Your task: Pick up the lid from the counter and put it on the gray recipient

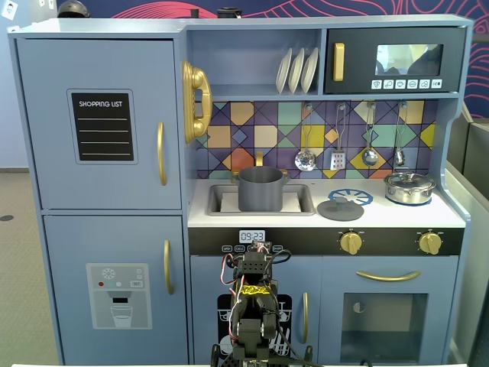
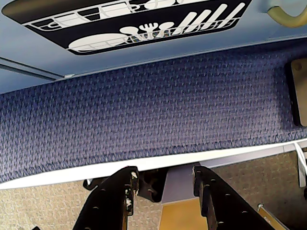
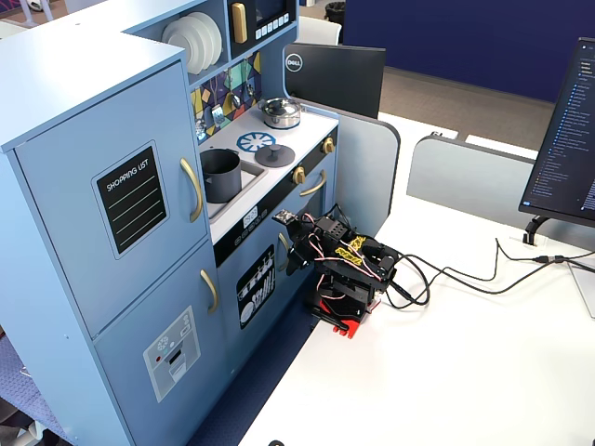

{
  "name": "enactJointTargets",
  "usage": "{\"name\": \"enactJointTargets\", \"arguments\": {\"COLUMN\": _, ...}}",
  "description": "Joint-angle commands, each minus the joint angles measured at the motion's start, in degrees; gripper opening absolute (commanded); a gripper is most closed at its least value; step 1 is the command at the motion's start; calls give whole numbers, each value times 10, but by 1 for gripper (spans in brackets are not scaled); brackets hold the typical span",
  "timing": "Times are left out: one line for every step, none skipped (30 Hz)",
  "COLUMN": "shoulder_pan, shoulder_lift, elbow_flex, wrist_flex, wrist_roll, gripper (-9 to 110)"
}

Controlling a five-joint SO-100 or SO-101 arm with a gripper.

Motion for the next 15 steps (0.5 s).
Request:
{"name": "enactJointTargets", "arguments": {"shoulder_pan": 1, "shoulder_lift": -4, "elbow_flex": 2, "wrist_flex": 98, "wrist_roll": 5, "gripper": 0}}
{"name": "enactJointTargets", "arguments": {"shoulder_pan": 1, "shoulder_lift": -4, "elbow_flex": 2, "wrist_flex": 98, "wrist_roll": 5, "gripper": 0}}
{"name": "enactJointTargets", "arguments": {"shoulder_pan": 0, "shoulder_lift": -4, "elbow_flex": 2, "wrist_flex": 98, "wrist_roll": 5, "gripper": 0}}
{"name": "enactJointTargets", "arguments": {"shoulder_pan": 0, "shoulder_lift": -4, "elbow_flex": 2, "wrist_flex": 98, "wrist_roll": 5, "gripper": 0}}
{"name": "enactJointTargets", "arguments": {"shoulder_pan": 0, "shoulder_lift": -4, "elbow_flex": 2, "wrist_flex": 98, "wrist_roll": 6, "gripper": 0}}
{"name": "enactJointTargets", "arguments": {"shoulder_pan": 0, "shoulder_lift": -4, "elbow_flex": 2, "wrist_flex": 98, "wrist_roll": 6, "gripper": 0}}
{"name": "enactJointTargets", "arguments": {"shoulder_pan": 0, "shoulder_lift": -4, "elbow_flex": 2, "wrist_flex": 98, "wrist_roll": 7, "gripper": 0}}
{"name": "enactJointTargets", "arguments": {"shoulder_pan": 0, "shoulder_lift": -4, "elbow_flex": 2, "wrist_flex": 98, "wrist_roll": 7, "gripper": 0}}
{"name": "enactJointTargets", "arguments": {"shoulder_pan": 0, "shoulder_lift": -4, "elbow_flex": 2, "wrist_flex": 98, "wrist_roll": 7, "gripper": 0}}
{"name": "enactJointTargets", "arguments": {"shoulder_pan": 0, "shoulder_lift": -4, "elbow_flex": 2, "wrist_flex": 98, "wrist_roll": 7, "gripper": 0}}
{"name": "enactJointTargets", "arguments": {"shoulder_pan": -1, "shoulder_lift": -4, "elbow_flex": 2, "wrist_flex": 98, "wrist_roll": 7, "gripper": 0}}
{"name": "enactJointTargets", "arguments": {"shoulder_pan": -2, "shoulder_lift": -4, "elbow_flex": 2, "wrist_flex": 98, "wrist_roll": 12, "gripper": 0}}
{"name": "enactJointTargets", "arguments": {"shoulder_pan": -2, "shoulder_lift": -4, "elbow_flex": 2, "wrist_flex": 98, "wrist_roll": 16, "gripper": 0}}
{"name": "enactJointTargets", "arguments": {"shoulder_pan": -1, "shoulder_lift": -4, "elbow_flex": 1, "wrist_flex": 97, "wrist_roll": 10, "gripper": 0}}
{"name": "enactJointTargets", "arguments": {"shoulder_pan": 0, "shoulder_lift": -4, "elbow_flex": -3, "wrist_flex": 94, "wrist_roll": 4, "gripper": 0}}
